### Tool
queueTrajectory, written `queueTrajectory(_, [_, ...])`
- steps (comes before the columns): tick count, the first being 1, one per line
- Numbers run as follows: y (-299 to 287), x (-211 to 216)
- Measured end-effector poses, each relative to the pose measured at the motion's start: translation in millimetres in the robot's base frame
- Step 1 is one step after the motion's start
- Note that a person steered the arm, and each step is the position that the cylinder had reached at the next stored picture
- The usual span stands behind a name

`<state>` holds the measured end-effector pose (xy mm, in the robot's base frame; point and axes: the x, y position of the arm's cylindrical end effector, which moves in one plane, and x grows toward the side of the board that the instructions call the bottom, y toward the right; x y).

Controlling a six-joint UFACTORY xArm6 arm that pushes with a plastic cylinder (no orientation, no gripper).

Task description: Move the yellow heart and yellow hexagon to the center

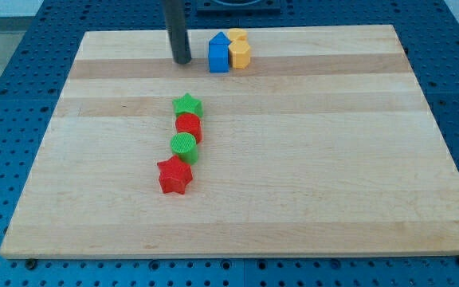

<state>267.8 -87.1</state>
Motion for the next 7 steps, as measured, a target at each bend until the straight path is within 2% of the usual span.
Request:
queueTrajectory(1, [42,-2])
queueTrajectory(3, [42,-2])
queueTrajectory(5, [14,-41])
queueTrajectory(6, [14,-74])
queueTrajectory(7, [49,-73])
